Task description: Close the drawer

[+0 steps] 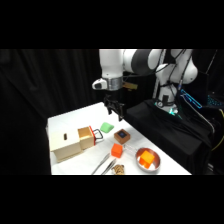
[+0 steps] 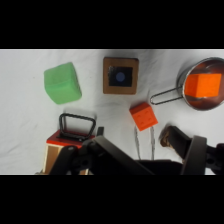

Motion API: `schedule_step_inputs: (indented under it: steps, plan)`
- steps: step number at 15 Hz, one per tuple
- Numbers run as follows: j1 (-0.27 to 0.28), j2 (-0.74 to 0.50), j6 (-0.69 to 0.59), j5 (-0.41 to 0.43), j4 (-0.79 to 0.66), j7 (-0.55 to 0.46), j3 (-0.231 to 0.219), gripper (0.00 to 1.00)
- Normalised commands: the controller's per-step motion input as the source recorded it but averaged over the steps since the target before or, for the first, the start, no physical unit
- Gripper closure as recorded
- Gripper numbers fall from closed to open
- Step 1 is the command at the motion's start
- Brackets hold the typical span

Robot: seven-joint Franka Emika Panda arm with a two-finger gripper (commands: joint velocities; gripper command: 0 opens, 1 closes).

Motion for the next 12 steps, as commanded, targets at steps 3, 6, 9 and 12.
schedule_step_inputs:
  steps: [3,6,9,12]
  plan:
    - [-0.02,0.06,0.06,0.014,0.06,0.08,0.006,0.0]
    - [-0.052,0.06,0.13,0.021,0.1,0.11,-0.023,0.0]
    - [-0.068,0.08,0.17,0.069,0.12,0.07,-0.035,0.0]
    - [-0.052,0.15,0.24,0.091,0.1,0.11,-0.017,0.0]
